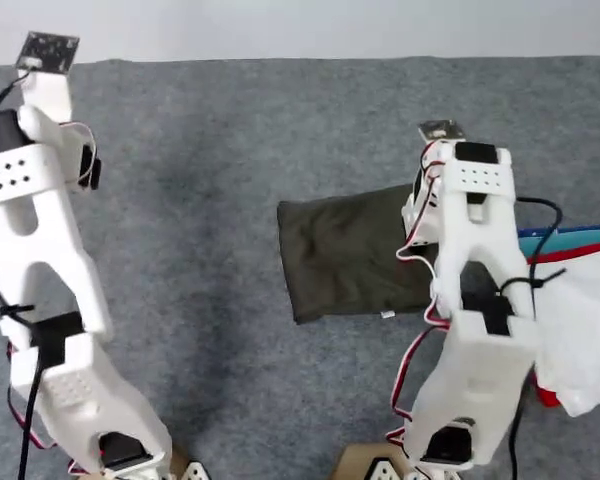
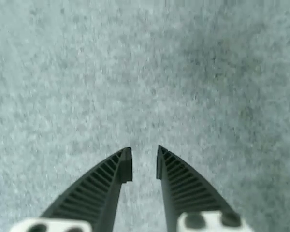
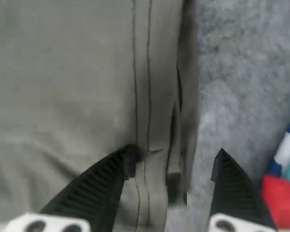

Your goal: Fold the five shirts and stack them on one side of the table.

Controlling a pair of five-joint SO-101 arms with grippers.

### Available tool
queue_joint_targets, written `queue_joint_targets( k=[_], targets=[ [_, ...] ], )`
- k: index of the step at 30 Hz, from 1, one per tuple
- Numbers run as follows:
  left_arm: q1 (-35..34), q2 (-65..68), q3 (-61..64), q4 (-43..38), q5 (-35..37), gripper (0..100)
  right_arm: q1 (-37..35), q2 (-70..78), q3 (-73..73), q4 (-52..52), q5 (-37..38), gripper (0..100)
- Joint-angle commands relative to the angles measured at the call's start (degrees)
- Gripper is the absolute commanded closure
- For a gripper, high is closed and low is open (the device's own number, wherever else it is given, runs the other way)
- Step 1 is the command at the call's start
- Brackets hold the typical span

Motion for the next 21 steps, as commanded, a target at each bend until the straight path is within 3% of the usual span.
queue_joint_targets(
  k=[1, 8, 16, 21],
  targets=[
    [-0.88, -4.57, 0.92, 1.41, -0.53, 91, -1.63, 3.47, -5.71, -0.66, -0.97, 73.2],
    [-2.29, -4.84, 1.19, 1.41, -0.26, 91, -5.85, 12.09, -10.11, -0.31, -4.48, 73.4],
    [-2.37, -4.84, 1.27, 1.41, -0.26, 91, -5.93, 16.75, -13.45, 3.21, -6.15, 74.7],
    [-2.81, -4.57, 1.27, 1.41, -0.18, 91, -6.02, 17.27, -13.54, 3.82, -6.07, 96.7]
  ],
)
